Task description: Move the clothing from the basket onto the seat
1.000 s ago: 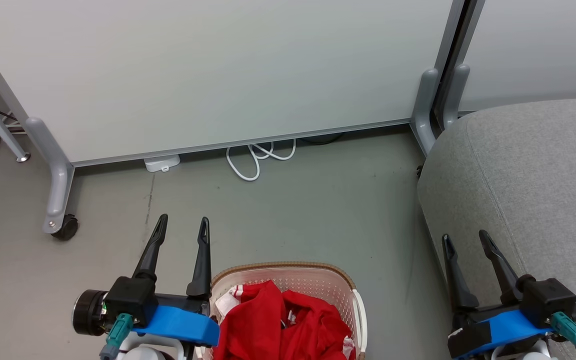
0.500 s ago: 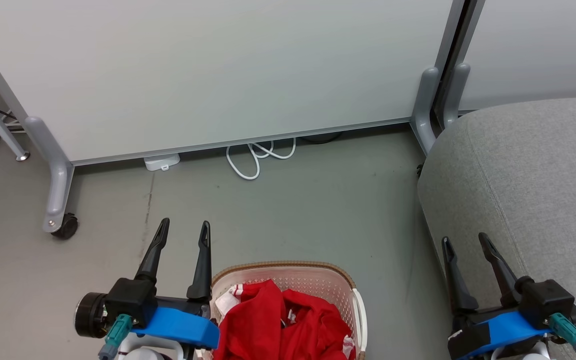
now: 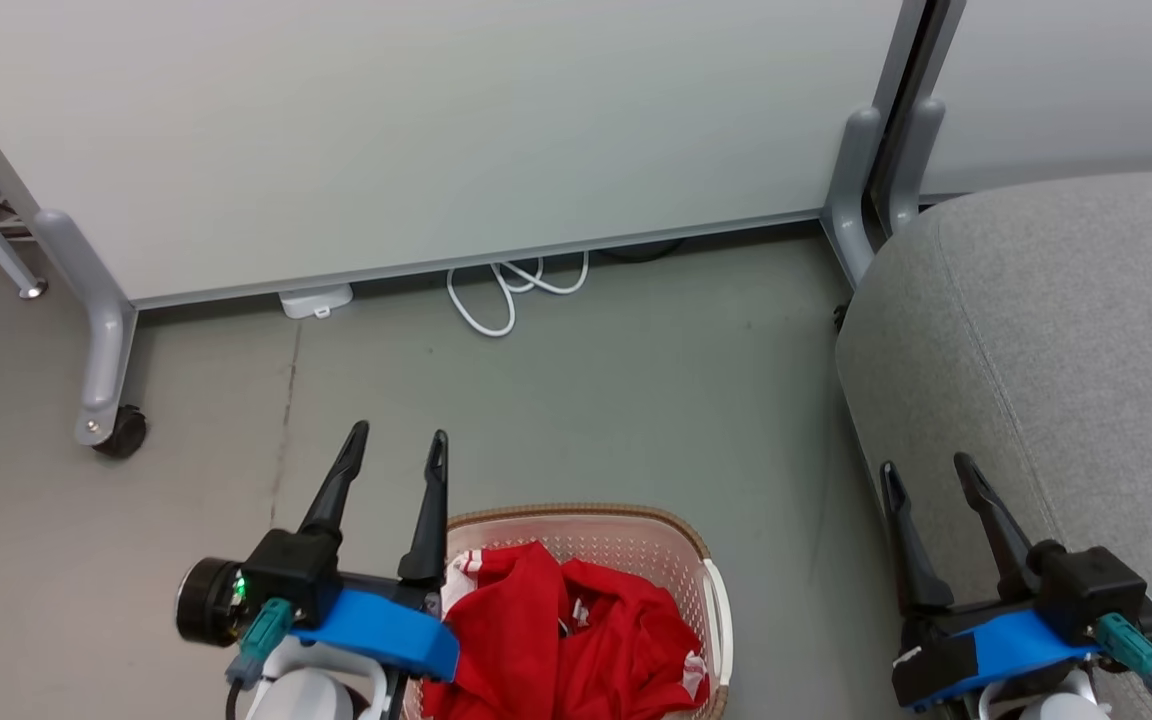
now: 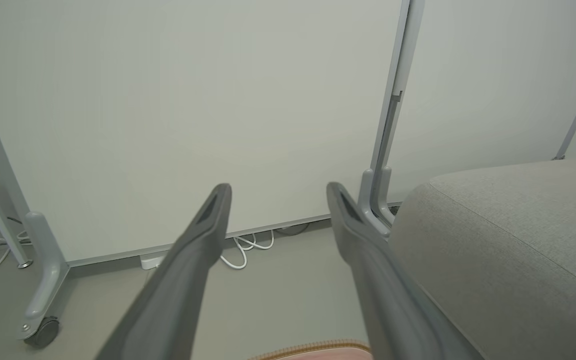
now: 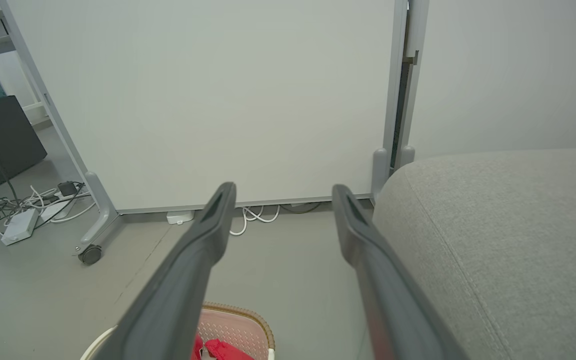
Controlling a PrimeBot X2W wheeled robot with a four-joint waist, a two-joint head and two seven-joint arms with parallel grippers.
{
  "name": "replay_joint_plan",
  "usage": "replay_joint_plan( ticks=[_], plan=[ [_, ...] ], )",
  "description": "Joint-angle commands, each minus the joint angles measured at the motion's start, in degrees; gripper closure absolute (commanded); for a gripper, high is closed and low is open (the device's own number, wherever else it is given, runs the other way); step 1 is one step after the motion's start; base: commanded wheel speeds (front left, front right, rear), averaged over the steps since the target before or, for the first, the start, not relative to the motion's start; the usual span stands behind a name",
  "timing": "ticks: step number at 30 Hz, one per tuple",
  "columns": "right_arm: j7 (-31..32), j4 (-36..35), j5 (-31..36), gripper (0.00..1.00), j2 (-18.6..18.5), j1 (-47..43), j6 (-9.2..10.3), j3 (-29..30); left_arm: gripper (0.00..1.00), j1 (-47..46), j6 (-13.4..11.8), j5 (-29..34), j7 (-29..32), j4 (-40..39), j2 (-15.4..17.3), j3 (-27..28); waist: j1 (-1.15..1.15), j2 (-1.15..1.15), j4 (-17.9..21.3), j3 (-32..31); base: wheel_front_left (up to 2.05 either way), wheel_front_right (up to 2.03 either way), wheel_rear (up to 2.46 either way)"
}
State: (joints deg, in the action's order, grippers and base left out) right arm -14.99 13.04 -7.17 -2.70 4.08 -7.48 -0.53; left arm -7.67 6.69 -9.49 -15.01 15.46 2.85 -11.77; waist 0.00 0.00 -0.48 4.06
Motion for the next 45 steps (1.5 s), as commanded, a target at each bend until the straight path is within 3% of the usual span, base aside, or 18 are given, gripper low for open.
replay_joint_plan(
  ticks=[1,10,25,45],
  plan=[
    [-0.31,-0.13,-0.10,0.00,-0.34,1.04,-0.03,-0.15,0.00,-1.55,0.36,0.19,-0.26,0.74,0.06,-0.38,0.00,0.00,0.39,0.93,0.00,0.00,0.00],
    [-0.27,-0.85,-0.24,0.00,-0.32,4.52,-0.03,-1.23,0.00,-10.67,0.91,1.54,-0.22,11.03,0.48,-4.45,0.00,0.00,3.13,7.08,0.00,0.00,0.00],
    [-0.26,-2.83,-0.42,0.00,-0.28,13.60,-0.03,-1.26,0.00,-27.09,0.80,-1.19,-0.21,29.42,5.39,-15.94,0.00,0.00,7.95,23.32,0.00,0.00,0.00],
    [-0.26,-5.15,0.53,0.00,-0.93,19.73,-0.03,-0.84,0.00,-39.44,0.81,-7.74,0.29,52.55,6.29,-27.98,0.00,0.00,9.36,35.55,0.00,0.00,0.00]
  ],
)
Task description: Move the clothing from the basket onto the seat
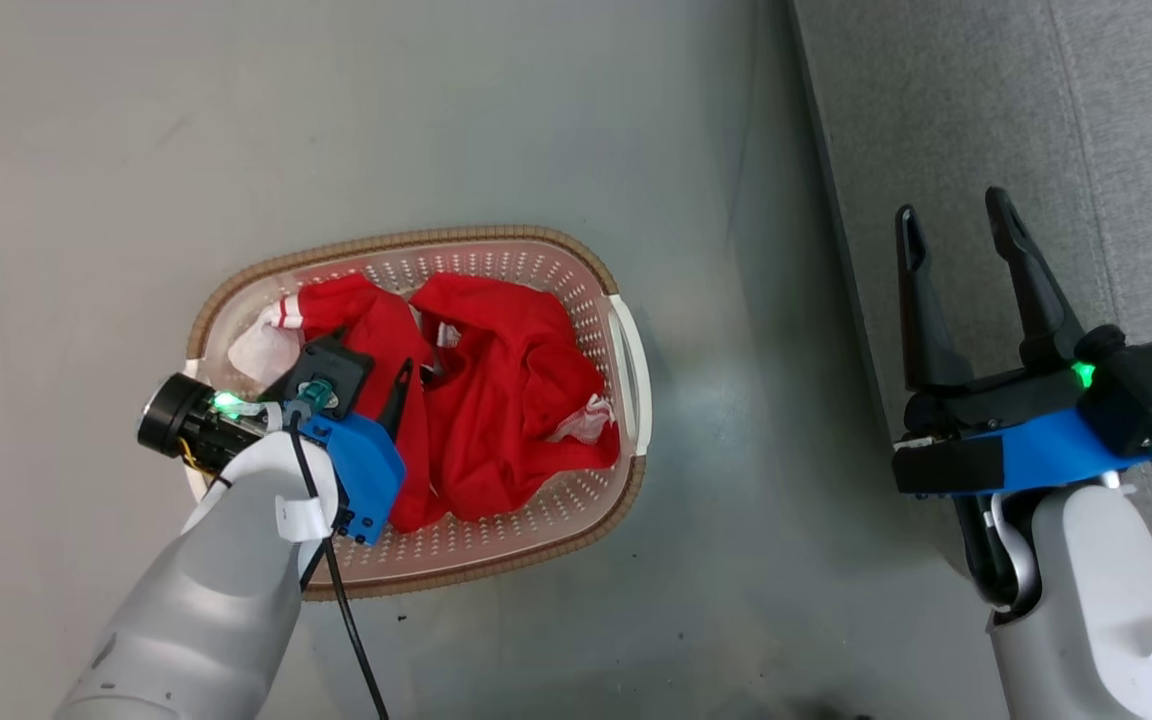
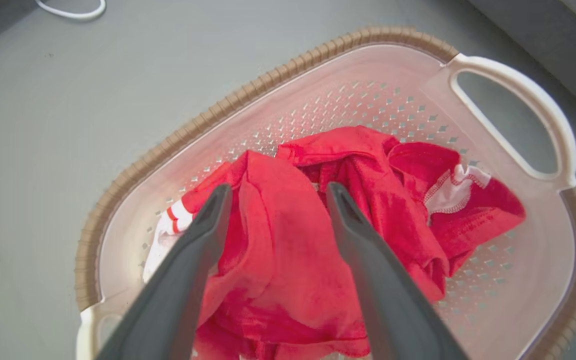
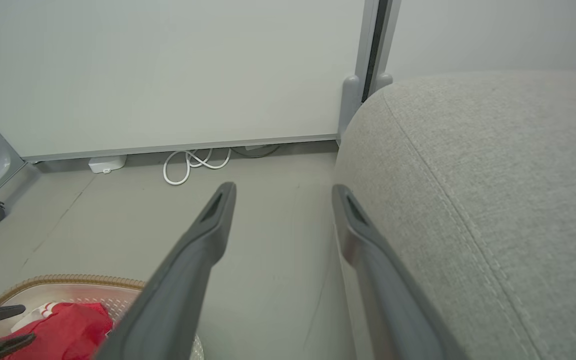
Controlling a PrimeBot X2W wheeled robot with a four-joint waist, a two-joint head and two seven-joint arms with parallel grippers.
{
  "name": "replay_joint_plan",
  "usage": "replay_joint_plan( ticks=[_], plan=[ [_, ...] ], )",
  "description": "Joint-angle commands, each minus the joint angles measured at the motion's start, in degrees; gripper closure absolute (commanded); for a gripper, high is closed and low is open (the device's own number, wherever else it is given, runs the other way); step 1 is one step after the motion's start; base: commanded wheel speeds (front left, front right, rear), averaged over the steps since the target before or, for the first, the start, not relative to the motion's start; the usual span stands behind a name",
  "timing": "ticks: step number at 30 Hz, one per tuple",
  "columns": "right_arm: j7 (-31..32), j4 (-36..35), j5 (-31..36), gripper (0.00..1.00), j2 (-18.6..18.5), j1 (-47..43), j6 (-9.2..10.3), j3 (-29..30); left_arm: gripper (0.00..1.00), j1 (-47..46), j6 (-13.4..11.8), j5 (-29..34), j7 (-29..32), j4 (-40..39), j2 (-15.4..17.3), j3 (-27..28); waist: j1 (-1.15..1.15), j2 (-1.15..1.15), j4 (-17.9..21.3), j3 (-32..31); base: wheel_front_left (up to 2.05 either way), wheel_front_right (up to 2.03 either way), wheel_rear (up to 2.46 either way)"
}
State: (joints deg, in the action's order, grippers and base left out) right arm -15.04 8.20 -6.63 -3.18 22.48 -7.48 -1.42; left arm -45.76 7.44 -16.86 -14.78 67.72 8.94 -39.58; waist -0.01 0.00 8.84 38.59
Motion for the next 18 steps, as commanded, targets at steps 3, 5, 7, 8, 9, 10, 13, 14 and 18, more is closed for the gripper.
replay_joint_plan(
  ticks=[3,5,7,8,9,10,13,14,18],
  plan=[
    [-0.22,-0.70,-0.04,0.00,-0.71,1.68,-0.03,0.14,0.00,-2.99,0.05,-1.38,0.28,1.68,0.34,-1.44,0.01,0.00,-0.05,2.79,0.00,0.00,0.00],
    [-0.22,-0.88,-0.17,0.00,-1.03,2.06,-0.03,0.25,0.00,-4.07,0.05,-1.69,0.26,2.47,0.65,-2.18,0.01,0.00,-0.14,3.88,0.00,0.00,0.00],
    [-0.22,-0.99,-0.23,0.00,-1.13,2.24,-0.03,0.25,0.00,-4.39,0.05,-2.01,0.73,2.95,0.59,-2.45,0.01,0.00,-0.18,4.35,0.00,0.00,0.00],
    [-0.22,-1.07,-0.26,0.00,-1.26,2.41,-0.03,0.24,0.00,-4.68,0.04,-2.29,1.25,3.41,0.43,-2.81,0.01,0.00,-0.18,4.83,0.00,0.00,0.00],
    [-0.22,-1.15,-0.34,0.00,-1.32,2.49,-0.03,0.22,0.00,-5.05,0.05,-2.29,1.69,3.70,0.30,-3.18,0.01,0.00,-0.16,5.28,0.00,0.00,0.00],
    [-0.22,-1.22,-0.33,0.00,-1.37,2.49,-0.03,0.20,0.00,-5.47,0.05,-2.43,2.01,3.91,0.25,-3.47,0.01,0.00,-0.13,5.67,0.00,0.00,0.00],
    [-0.22,-1.40,-0.48,0.00,-1.57,2.76,-0.03,0.25,0.00,-6.51,0.05,-2.17,3.31,4.66,0.19,-4.81,0.01,0.00,0.00,6.97,0.00,0.00,0.00],
    [-0.22,-1.49,-0.49,0.00,-1.58,2.92,-0.03,0.20,0.00,-6.66,0.05,-2.12,4.01,4.88,0.08,-5.15,0.01,0.00,0.07,7.37,0.00,0.00,0.00],
    [-0.22,-1.94,-0.42,0.00,-1.55,3.35,-0.03,0.08,0.00,-8.19,0.05,-1.59,6.08,5.35,0.00,-6.78,0.01,0.00,0.40,8.80,0.00,0.00,0.00]
  ],
)
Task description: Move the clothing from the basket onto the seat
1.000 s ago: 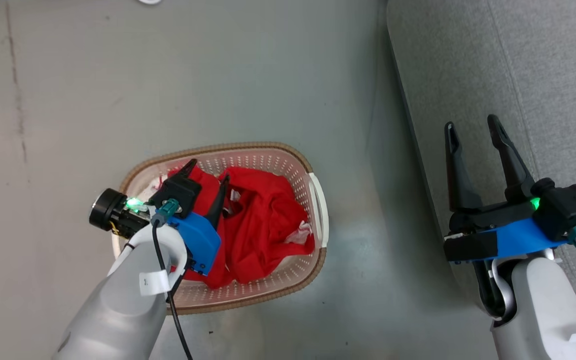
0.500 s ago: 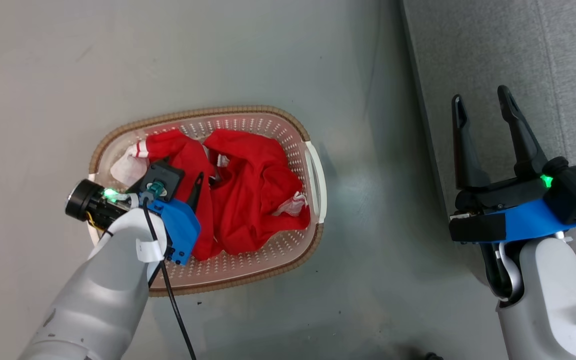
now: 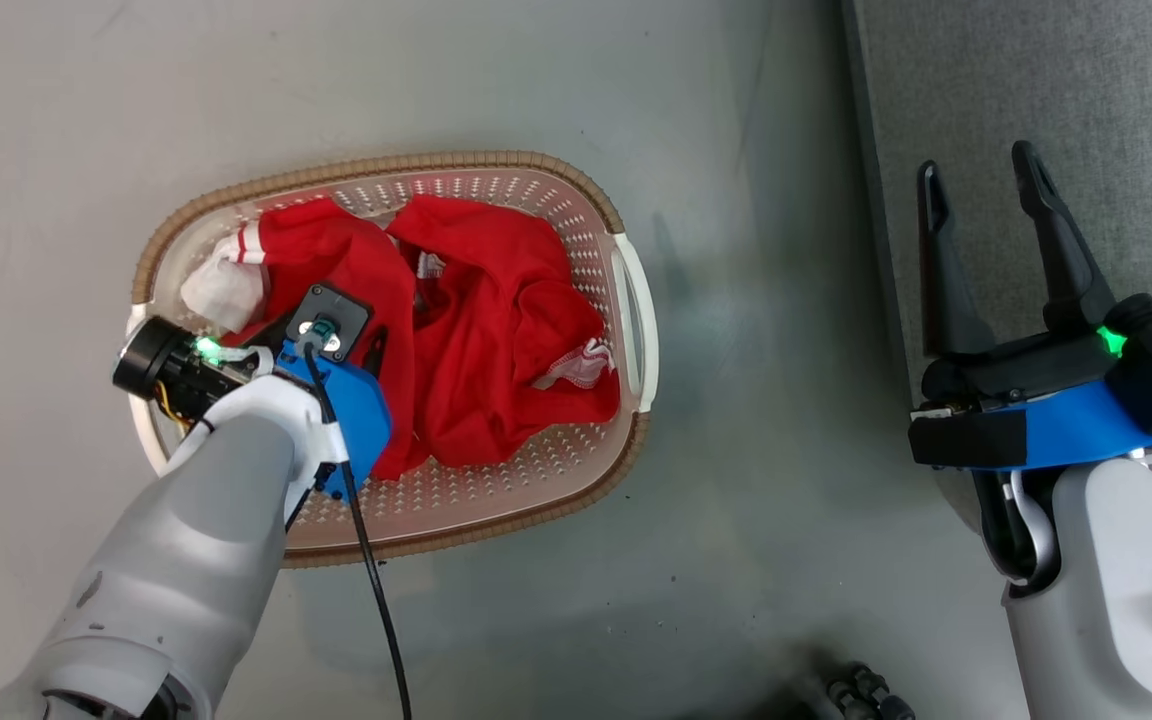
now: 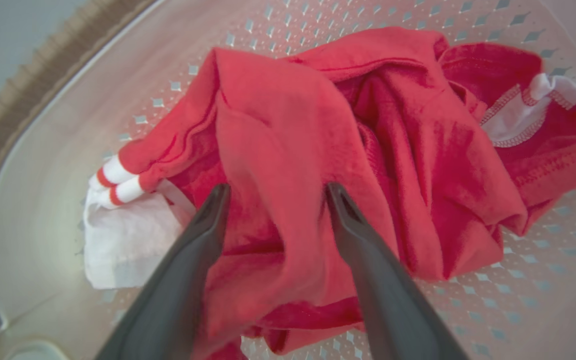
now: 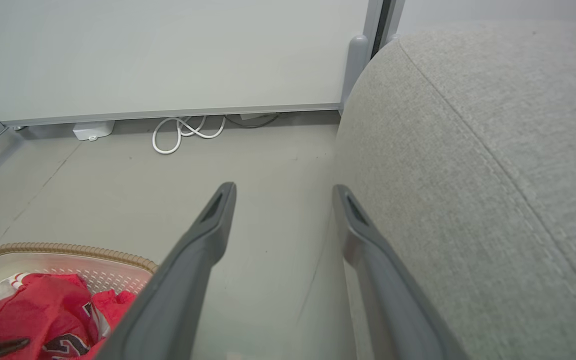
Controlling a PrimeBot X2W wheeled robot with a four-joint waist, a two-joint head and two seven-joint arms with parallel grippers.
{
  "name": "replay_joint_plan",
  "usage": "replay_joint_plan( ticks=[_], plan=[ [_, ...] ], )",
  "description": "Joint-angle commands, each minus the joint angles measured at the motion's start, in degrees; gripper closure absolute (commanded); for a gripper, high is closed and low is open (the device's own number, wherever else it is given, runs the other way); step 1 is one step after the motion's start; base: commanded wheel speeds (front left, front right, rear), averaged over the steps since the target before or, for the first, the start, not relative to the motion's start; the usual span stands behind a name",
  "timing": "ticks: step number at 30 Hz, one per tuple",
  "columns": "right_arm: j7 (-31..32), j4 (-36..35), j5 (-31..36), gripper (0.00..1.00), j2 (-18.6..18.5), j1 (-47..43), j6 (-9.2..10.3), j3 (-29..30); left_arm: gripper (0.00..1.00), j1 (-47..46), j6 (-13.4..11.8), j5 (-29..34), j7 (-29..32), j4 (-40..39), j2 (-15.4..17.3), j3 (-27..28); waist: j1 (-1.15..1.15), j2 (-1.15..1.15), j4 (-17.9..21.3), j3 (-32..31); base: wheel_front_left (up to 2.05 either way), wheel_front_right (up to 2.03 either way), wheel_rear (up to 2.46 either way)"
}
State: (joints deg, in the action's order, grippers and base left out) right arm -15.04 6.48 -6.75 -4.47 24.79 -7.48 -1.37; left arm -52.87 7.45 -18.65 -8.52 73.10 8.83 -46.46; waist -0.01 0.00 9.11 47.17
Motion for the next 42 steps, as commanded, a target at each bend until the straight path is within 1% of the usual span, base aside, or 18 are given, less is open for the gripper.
replay_joint_plan(
  ticks=[1,6,7,8,9,12,22,27,34,37,42],
  plan=[
    [-0.22,-0.27,-0.28,0.00,-0.26,0.98,-0.03,0.05,0.00,-1.33,0.03,0.38,0.34,0.06,0.09,-0.33,0.01,0.00,0.20,0.53,0.00,0.00,0.00],
    [-0.22,-0.58,-0.40,0.00,-0.16,1.19,-0.03,0.08,0.00,-2.41,0.03,0.88,2.23,0.40,0.11,-1.85,0.01,0.00,0.57,1.84,0.00,0.00,0.00],
    [-0.22,-0.64,-0.43,0.00,-0.14,1.25,-0.03,0.09,0.31,-2.48,0.03,0.64,2.65,0.46,0.04,-1.97,0.01,0.00,0.62,2.00,0.00,0.00,0.00],
    [-0.22,-0.60,-0.48,0.00,-0.11,1.29,-0.03,0.08,0.84,-2.51,0.04,0.58,2.86,0.47,-0.07,-2.35,0.01,0.00,0.68,2.14,0.00,0.00,0.00],
    [-0.22,-0.50,-0.51,0.00,-0.08,1.36,-0.03,0.12,1.00,-2.63,0.04,0.45,2.88,0.48,-0.11,-2.70,0.01,0.00,0.70,2.22,0.00,0.00,0.00],
    [-0.22,-0.21,-0.43,0.00,0.02,1.31,-0.03,0.21,1.00,-2.63,0.04,-0.14,2.86,0.53,-0.26,-3.43,0.01,0.00,0.66,2.12,0.00,0.00,0.00],
    [-0.22,0.87,-0.39,0.00,-0.01,0.83,-0.03,-0.26,1.00,-1.68,0.04,-3.16,-1.75,0.11,-1.96,-4.69,0.01,0.00,-0.72,-0.98,0.00,0.00,0.00],
    [-0.22,1.42,-0.08,0.00,-0.74,-0.55,-0.03,0.04,1.00,-1.15,0.04,-5.71,-5.15,-2.11,-3.35,-4.65,0.01,0.00,-2.33,-3.95,0.00,0.00,0.00],
    [-0.22,2.45,0.30,0.00,-1.39,-2.40,-0.03,-0.03,1.00,1.09,0.04,-9.27,-6.71,-5.92,-4.58,-4.86,0.01,0.00,-4.53,-9.80,0.00,0.00,0.00],
    [-0.22,2.97,0.40,0.00,-1.51,-3.31,-0.03,0.28,1.00,2.30,0.04,-10.96,-6.76,-9.65,-4.22,-2.41,0.01,0.00,-5.32,-12.75,0.00,0.00,0.00],
    [-0.22,3.71,0.53,0.00,-1.60,-5.16,-0.03,0.24,1.00,5.74,-0.01,-10.44,-6.74,-15.67,-2.74,1.24,0.01,0.00,-6.46,-17.34,0.00,0.00,0.00]
  ],
)
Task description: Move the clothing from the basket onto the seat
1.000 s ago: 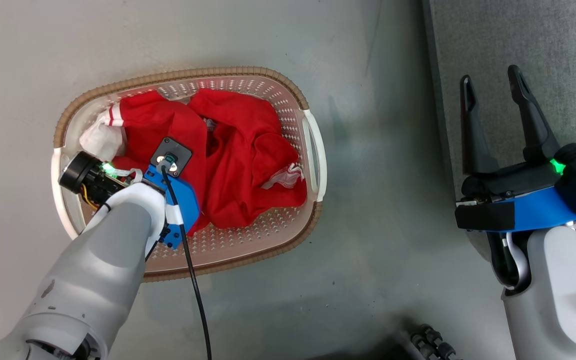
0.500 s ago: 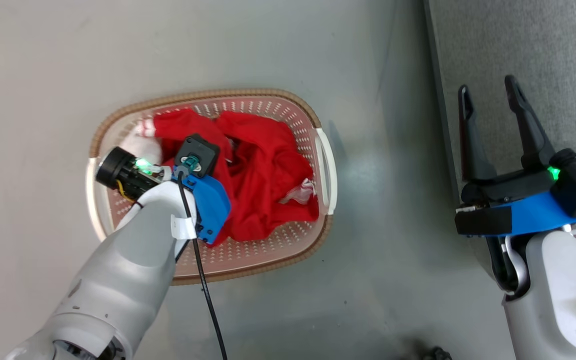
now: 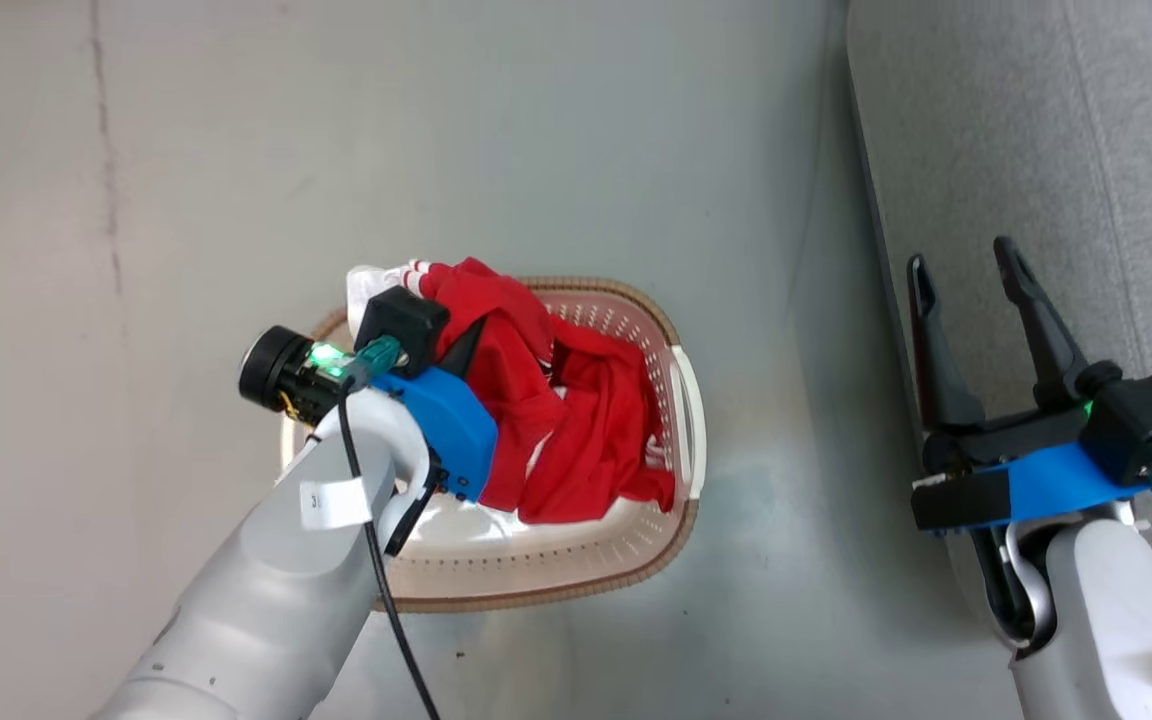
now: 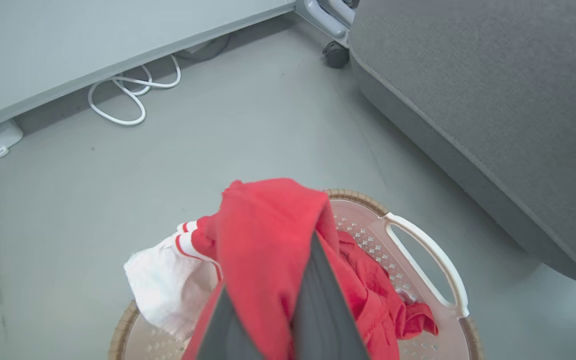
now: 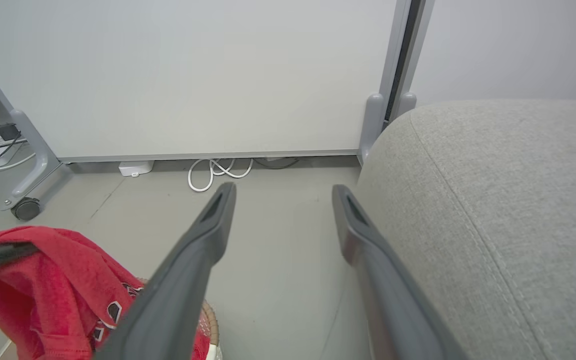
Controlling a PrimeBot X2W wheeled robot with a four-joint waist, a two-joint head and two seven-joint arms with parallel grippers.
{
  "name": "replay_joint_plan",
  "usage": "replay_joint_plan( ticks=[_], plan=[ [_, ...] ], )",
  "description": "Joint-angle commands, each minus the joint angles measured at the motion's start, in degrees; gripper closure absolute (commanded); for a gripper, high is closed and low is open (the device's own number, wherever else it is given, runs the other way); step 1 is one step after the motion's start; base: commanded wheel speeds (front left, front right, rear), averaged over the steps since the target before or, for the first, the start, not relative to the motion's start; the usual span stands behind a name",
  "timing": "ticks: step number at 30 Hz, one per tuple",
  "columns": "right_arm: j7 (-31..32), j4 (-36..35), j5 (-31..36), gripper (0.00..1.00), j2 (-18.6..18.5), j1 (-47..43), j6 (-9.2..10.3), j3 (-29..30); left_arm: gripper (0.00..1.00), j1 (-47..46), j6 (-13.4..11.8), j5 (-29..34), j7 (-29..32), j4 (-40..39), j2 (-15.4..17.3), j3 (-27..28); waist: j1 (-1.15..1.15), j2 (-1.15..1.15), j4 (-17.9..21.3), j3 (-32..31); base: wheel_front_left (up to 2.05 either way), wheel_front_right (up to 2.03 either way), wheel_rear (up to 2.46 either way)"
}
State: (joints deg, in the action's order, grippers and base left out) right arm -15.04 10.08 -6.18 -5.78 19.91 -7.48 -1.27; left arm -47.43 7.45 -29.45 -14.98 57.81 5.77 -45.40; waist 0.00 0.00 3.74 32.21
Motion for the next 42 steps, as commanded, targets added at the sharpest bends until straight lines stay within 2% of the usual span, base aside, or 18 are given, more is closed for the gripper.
replay_joint_plan(
  ticks=[1,9,18,30,42],
  plan=[
    [-0.22,0.31,-0.07,0.00,-0.30,-0.70,-0.03,0.16,1.00,0.97,-0.16,0.68,-0.29,-1.55,0.45,0.96,0.00,0.00,-1.28,-3.21,0.00,0.00,0.00],
    [-0.22,1.43,0.24,0.00,0.48,-3.97,-0.03,0.27,1.00,5.87,-0.74,4.76,-0.29,-10.20,1.54,5.97,0.00,0.00,-2.25,-9.53,0.00,0.00,0.00],
    [-0.22,2.71,0.30,0.00,1.13,-6.96,-0.03,0.31,1.00,8.58,-0.50,8.81,-0.29,-17.41,0.45,9.32,0.00,0.00,-2.59,-15.86,0.00,0.00,0.00],
    [-0.22,3.53,0.76,0.00,1.73,-10.86,-0.03,1.00,1.00,6.85,0.00,10.94,-0.30,-23.67,-1.58,10.84,0.00,0.00,-3.05,-21.92,0.00,0.00,0.00],
    [-0.22,4.10,1.11,0.00,2.56,-13.40,-0.03,1.20,1.00,4.55,0.16,11.69,-0.30,-28.42,-2.55,8.24,0.00,0.00,-2.56,-26.48,0.00,0.00,0.00]
  ],
)
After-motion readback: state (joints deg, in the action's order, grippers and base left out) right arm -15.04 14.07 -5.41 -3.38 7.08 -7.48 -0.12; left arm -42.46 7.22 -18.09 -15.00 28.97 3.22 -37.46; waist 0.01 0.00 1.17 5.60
